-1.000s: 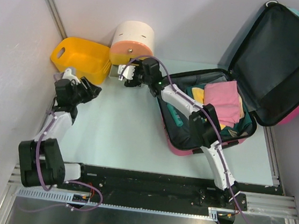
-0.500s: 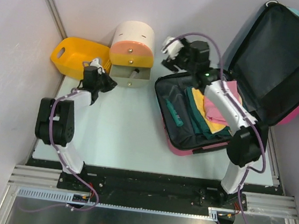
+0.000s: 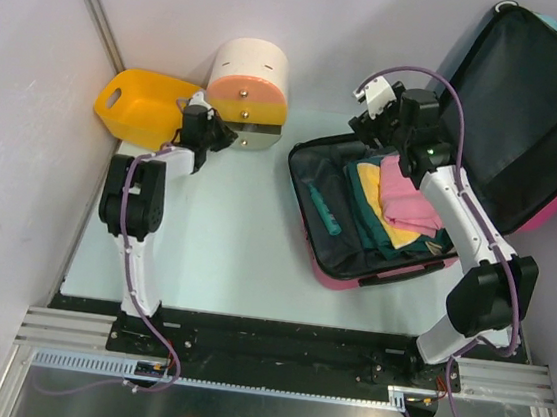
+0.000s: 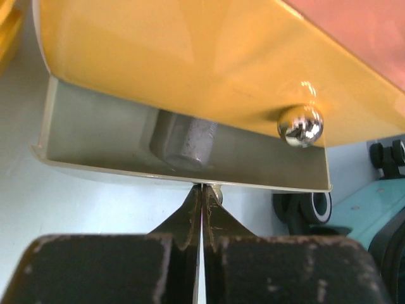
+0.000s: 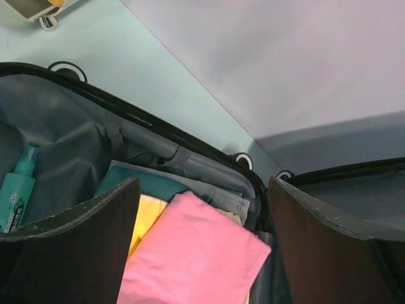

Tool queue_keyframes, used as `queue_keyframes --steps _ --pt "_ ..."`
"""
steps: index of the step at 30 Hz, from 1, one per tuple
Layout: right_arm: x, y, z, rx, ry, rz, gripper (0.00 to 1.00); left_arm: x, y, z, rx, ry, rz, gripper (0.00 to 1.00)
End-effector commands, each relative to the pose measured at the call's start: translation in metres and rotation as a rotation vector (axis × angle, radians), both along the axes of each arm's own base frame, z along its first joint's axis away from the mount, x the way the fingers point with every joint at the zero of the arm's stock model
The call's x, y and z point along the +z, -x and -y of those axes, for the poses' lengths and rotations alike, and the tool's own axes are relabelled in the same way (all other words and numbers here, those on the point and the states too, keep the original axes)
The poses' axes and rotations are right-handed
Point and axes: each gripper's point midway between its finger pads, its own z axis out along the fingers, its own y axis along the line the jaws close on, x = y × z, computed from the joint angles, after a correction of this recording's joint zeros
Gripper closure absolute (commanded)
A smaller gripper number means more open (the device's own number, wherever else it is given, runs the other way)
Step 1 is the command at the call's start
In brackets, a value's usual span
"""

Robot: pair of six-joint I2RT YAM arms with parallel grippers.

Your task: Open, take out, and arrange the luggage

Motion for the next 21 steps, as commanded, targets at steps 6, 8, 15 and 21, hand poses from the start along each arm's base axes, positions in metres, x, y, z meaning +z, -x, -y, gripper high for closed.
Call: queue_keyframes --steps 6,8,15,21 --pt "0.012 0.018 0.005 -0.013 -0.038 0.005 0.13 0.033 -0.039 0.002 0.045 0.048 0.132 0.89" --pt "0.011 0.017 0.004 -0.011 -0.036 0.004 0.13 0.036 -0.043 0.004 0.035 0.047 0.152 0.87" --pt "0.003 0.019 -0.004 0.013 -0.009 -0.022 0.13 0.028 -0.054 0.003 0.052 0.035 0.161 0.87" --pt "-0.003 0.022 -0.010 0.034 0.011 -0.039 0.13 0.034 -0.057 0.008 0.032 0.017 0.194 0.87"
